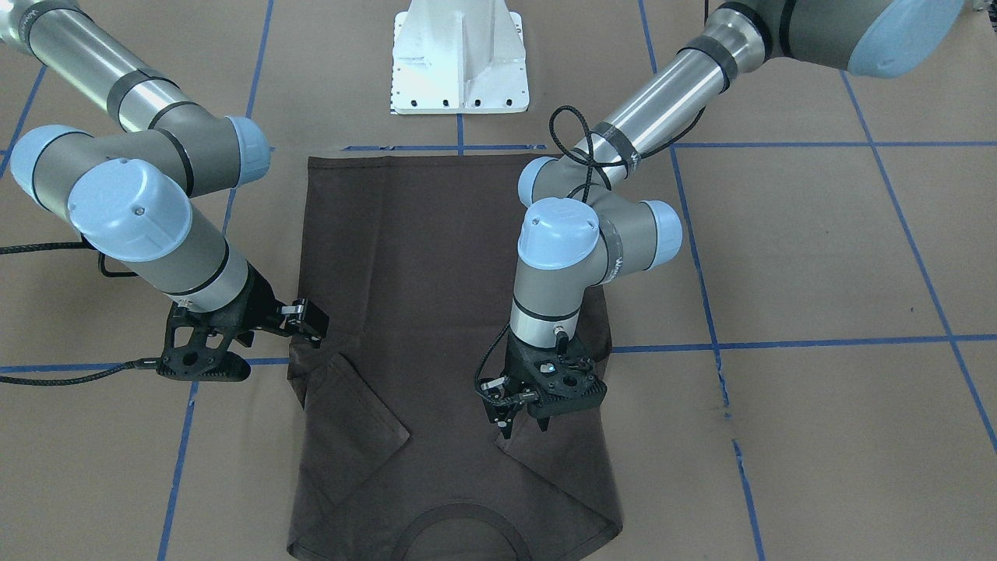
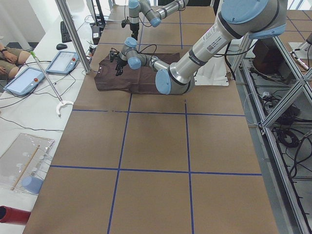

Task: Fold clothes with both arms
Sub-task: 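Fold the sleeve nearest the left gripper inward onto the shirt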

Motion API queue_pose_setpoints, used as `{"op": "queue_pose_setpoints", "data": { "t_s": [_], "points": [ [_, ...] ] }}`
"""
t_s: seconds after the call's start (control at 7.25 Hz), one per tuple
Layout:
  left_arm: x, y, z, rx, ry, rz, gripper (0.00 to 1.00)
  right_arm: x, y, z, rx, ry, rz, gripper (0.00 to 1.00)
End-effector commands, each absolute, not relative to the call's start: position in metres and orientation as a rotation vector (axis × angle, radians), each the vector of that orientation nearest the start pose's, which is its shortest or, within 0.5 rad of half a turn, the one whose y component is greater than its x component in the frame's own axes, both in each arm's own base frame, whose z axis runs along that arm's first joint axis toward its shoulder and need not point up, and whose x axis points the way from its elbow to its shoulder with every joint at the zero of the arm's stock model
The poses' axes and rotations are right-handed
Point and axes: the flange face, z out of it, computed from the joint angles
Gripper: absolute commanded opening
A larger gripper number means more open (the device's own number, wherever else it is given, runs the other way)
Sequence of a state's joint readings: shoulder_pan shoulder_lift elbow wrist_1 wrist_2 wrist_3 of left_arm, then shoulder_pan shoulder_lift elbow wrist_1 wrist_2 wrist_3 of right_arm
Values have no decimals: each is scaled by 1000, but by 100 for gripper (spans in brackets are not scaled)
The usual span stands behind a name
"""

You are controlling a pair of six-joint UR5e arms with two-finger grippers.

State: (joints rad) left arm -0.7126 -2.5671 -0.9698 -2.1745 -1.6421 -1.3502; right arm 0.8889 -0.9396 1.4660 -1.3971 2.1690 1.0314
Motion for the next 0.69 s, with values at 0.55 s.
{"op": "queue_pose_setpoints", "data": {
  "t_s": [0.55],
  "points": [
    [429, -521, 190, 326, 960, -266, 100, -416, -390, 352, -5, -866, 181, 100]
  ]
}}
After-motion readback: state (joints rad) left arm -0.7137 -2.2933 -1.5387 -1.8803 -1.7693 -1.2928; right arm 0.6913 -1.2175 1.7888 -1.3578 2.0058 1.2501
